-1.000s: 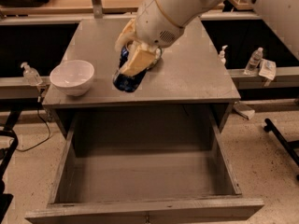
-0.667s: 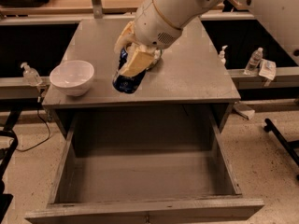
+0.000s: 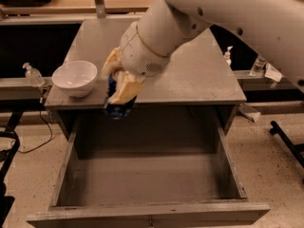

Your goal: Place pepsi can into top drawer

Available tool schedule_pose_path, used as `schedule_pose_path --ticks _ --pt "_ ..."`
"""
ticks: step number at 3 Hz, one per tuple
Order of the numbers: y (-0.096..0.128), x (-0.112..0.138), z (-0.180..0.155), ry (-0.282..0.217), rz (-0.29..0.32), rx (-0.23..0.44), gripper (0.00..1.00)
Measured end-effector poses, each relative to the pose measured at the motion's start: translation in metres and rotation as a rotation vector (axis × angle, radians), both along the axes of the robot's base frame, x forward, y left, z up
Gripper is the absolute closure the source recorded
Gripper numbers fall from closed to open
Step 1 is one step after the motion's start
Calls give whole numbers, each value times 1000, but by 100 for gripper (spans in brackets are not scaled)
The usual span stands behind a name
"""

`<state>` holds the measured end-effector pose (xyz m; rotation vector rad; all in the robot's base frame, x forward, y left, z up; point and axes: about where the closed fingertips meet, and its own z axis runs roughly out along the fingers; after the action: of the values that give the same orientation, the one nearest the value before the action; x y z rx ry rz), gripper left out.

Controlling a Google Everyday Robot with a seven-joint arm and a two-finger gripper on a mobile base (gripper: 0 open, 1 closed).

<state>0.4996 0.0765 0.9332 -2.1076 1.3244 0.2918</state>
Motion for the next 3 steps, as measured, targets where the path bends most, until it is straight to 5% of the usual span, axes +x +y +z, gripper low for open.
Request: schedule_pose_path --ticks 1,2,3 --pt "22 -45 -47 19 67 -39 100" --pt "18 -70 -92 86 95 -101 100" --pt "23 -64 -104 86 107 -160 100"
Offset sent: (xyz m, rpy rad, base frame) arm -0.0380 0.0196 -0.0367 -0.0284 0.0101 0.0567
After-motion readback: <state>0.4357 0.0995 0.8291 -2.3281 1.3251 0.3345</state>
